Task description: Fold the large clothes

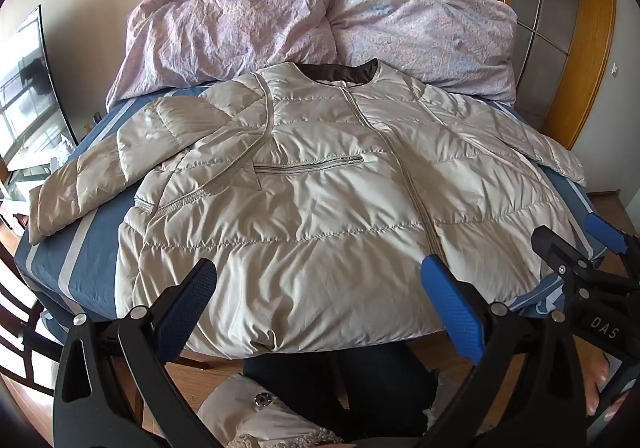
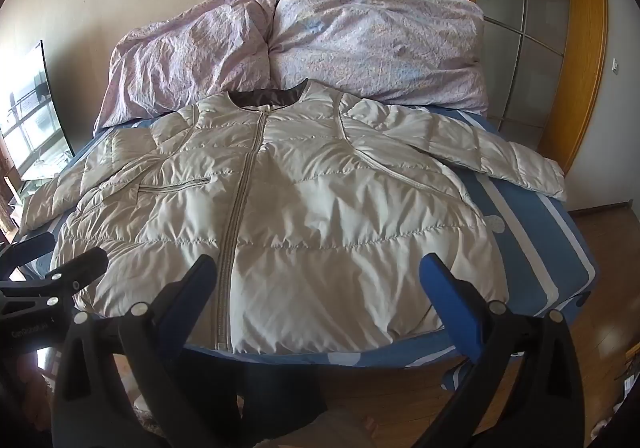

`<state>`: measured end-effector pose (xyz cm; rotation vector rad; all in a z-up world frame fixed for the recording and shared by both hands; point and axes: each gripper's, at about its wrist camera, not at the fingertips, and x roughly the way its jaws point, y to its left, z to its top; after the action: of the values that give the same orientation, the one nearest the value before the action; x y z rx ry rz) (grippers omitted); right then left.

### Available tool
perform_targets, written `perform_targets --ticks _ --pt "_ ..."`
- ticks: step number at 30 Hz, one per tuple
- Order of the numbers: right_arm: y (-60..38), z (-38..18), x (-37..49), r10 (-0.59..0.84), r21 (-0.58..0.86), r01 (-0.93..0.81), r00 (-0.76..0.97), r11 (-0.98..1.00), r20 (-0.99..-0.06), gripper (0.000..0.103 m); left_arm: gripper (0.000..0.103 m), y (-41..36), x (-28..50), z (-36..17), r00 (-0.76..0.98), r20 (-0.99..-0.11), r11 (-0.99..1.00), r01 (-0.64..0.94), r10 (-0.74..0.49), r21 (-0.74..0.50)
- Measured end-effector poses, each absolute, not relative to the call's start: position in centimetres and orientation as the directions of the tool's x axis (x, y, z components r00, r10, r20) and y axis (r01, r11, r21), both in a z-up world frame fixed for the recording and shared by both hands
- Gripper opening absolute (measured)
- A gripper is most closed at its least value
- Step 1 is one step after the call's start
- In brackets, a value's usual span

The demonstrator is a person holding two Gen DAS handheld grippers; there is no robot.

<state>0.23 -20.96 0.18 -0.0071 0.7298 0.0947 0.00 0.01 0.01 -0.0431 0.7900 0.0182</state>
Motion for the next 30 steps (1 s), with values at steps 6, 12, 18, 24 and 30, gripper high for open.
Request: perform_targets --ticks 6,12,18,24,30 --pt "-21.00 0.19 0.21 0.085 0.027 -0.089 0.742 0.996 -0.665 0.101 0.102 -0.03 0.00 0.01 0.704 -0.711 0.999 -0.033 0.004 -0.027" --pt "-20.98 0.19 0.11 0.084 0.027 -0.089 0.744 0.996 -0.663 0.101 0.102 -0.02 0.03 -0.01 0.703 -0.711 0.999 -0.033 0.003 -0.028" --pt "-21.00 0.21 0.22 0.085 0.027 -0.089 0.744 0.996 -0.663 0.101 0.102 -0.01 0.00 0.00 0.704 -0.710 0.999 -0.033 0.003 -0.028" --pt "-20.94 0.24 0.23 0.086 0.028 -0.090 0.745 0.996 -0.662 0.101 0.102 -0.01 0.00 0.00 0.704 -0.710 0.999 -0.033 0.003 -0.028" --pt "-20.90 0.26 0.26 0.085 0.028 -0.089 0.744 0.996 -0.662 0.101 0.102 -0.02 -0.01 0.01 0.704 -0.710 0.999 -0.033 0.003 -0.029"
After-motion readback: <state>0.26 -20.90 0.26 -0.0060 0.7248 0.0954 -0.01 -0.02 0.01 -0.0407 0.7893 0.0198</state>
